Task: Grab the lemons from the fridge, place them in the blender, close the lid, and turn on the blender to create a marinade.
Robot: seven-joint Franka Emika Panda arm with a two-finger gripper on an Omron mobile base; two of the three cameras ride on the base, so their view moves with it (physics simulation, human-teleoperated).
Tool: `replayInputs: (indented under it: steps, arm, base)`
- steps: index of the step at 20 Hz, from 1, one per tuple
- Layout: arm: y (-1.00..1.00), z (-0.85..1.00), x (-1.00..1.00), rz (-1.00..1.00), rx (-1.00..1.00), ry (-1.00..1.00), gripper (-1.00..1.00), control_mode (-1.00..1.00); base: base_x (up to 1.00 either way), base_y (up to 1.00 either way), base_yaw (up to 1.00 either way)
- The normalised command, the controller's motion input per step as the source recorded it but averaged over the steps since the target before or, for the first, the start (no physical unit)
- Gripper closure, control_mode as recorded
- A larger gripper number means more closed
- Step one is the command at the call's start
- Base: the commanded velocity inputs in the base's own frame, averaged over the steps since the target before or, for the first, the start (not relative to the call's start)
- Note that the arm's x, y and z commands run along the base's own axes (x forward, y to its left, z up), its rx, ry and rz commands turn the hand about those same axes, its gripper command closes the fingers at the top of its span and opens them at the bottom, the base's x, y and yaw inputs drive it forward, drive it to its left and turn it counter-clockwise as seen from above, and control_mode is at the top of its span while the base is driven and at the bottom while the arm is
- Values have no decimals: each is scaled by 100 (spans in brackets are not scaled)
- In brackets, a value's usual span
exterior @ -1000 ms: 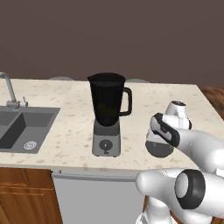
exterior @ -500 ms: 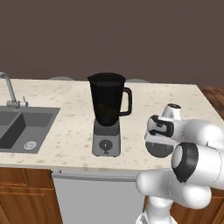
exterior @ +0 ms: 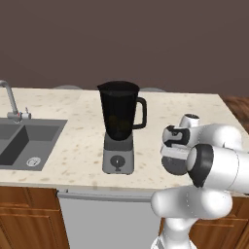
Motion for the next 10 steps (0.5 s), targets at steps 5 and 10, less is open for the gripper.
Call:
replayInputs:
  steps: [5, 10]
  arm:
    - [0, -60, -2, 0, -5, 0, 100, -100]
    - [1, -75, -7, 0, -7, 0, 100, -100]
  base:
    - [0, 0, 0]
    - [0, 0, 0]
